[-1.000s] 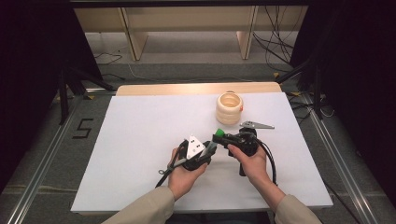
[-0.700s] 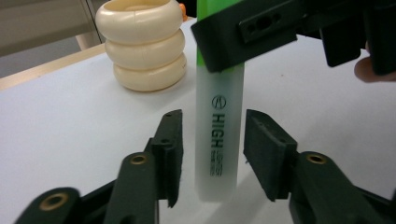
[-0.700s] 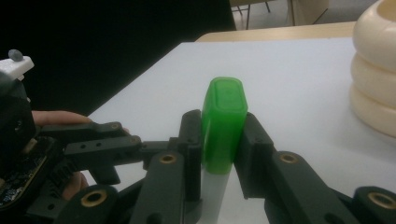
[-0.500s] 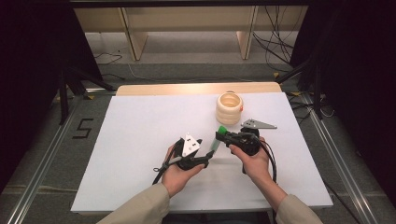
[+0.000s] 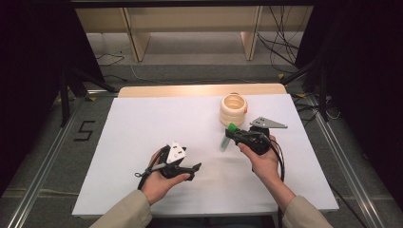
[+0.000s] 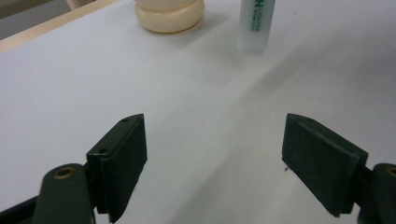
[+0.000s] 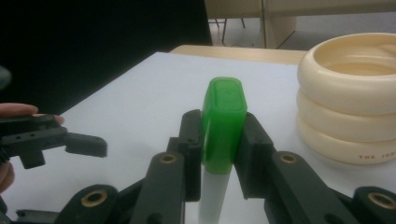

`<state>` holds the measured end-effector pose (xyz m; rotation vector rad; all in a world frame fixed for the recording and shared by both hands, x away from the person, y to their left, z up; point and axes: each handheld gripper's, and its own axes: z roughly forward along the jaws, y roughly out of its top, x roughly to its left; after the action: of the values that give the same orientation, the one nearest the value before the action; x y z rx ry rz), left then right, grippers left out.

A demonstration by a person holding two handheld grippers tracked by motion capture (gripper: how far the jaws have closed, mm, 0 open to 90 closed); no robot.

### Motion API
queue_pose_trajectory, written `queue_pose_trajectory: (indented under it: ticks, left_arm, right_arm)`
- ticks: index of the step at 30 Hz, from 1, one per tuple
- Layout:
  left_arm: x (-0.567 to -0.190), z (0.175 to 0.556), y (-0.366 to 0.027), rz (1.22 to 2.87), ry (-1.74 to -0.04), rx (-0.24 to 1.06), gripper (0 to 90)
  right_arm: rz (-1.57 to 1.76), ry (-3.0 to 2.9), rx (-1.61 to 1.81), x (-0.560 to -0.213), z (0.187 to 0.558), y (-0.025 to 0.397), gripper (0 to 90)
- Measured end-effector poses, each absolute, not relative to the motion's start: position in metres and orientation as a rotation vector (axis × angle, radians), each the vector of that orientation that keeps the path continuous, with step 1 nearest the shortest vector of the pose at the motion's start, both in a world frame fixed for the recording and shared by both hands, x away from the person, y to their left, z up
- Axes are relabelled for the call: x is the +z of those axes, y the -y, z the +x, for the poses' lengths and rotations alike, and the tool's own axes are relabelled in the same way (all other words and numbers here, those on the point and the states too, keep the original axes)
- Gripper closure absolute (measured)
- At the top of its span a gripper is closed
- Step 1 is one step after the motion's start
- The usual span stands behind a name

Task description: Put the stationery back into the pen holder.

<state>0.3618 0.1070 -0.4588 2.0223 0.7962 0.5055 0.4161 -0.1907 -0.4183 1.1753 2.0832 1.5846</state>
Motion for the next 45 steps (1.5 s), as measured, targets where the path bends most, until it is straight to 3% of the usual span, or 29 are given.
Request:
queue_pose_trajectory:
  ticks: [16, 45]
  left_arm:
    - [-0.464, 0.352, -0.172, 1.985, -0.897, 0.585, 22.8]
    - [-0.470, 0.358, -0.178, 1.985, -0.933, 0.596, 23.9]
  right_arm:
    - [1.154, -2.042, 1.510, -0.410, 0.424, 0.199, 74.3]
    - [1.188, -1.955, 1.497, -0.397, 0.439, 0.213, 74.3]
